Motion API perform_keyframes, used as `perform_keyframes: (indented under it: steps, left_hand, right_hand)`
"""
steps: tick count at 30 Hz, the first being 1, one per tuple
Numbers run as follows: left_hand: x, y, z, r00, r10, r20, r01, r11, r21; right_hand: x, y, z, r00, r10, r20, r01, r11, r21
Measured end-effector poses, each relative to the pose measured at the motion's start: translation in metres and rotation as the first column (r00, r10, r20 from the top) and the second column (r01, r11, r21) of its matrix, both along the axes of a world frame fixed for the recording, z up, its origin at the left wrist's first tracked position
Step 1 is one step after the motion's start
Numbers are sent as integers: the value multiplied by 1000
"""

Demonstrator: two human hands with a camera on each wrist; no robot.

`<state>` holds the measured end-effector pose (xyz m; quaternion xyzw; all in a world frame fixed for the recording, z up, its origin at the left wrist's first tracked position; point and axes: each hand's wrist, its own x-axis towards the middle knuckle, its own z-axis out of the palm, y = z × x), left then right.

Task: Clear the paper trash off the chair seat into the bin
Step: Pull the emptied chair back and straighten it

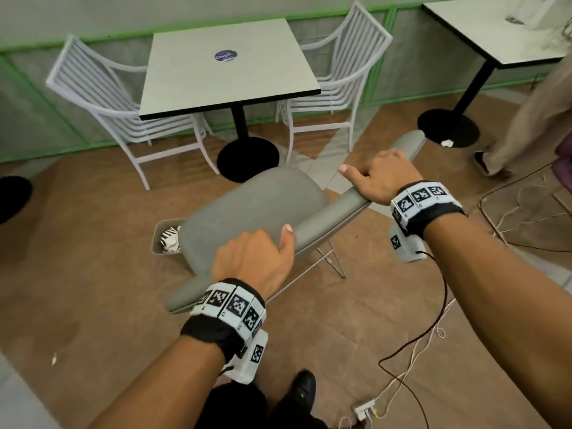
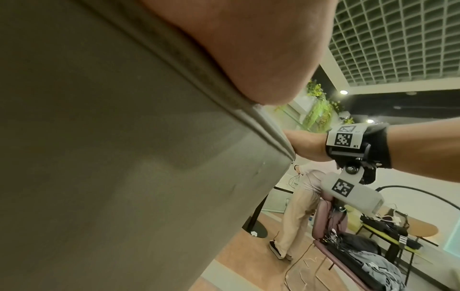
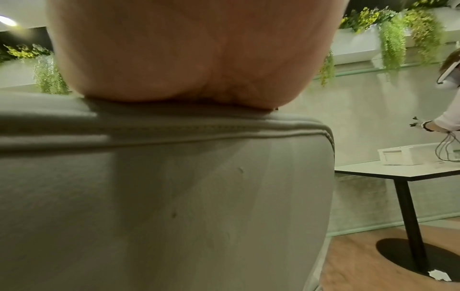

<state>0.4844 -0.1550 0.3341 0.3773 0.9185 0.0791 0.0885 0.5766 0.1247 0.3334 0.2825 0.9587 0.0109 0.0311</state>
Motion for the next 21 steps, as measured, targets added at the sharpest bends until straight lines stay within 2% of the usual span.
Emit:
perform_keyframes:
  steps: [6, 11, 18, 21]
  left_hand:
    - [-9, -1, 0, 995, -72, -71, 72, 997, -4]
    - [-28, -3, 3, 992, -105, -75, 106, 994, 13]
    - [-90, -17, 2, 982, -138, -128, 137, 990, -16]
    - [-122, -26, 1, 974, -144, -173, 143, 990, -20]
  right_hand:
    - [-1, -5, -8, 995, -13, -96, 16, 1000, 24]
    - [-10, -12, -5, 996, -29, -84, 32, 999, 33]
    - [-27, -44, -5, 994, -82, -71, 85, 996, 38]
    - [-31, -60, -7, 998, -50, -47, 53, 996, 65]
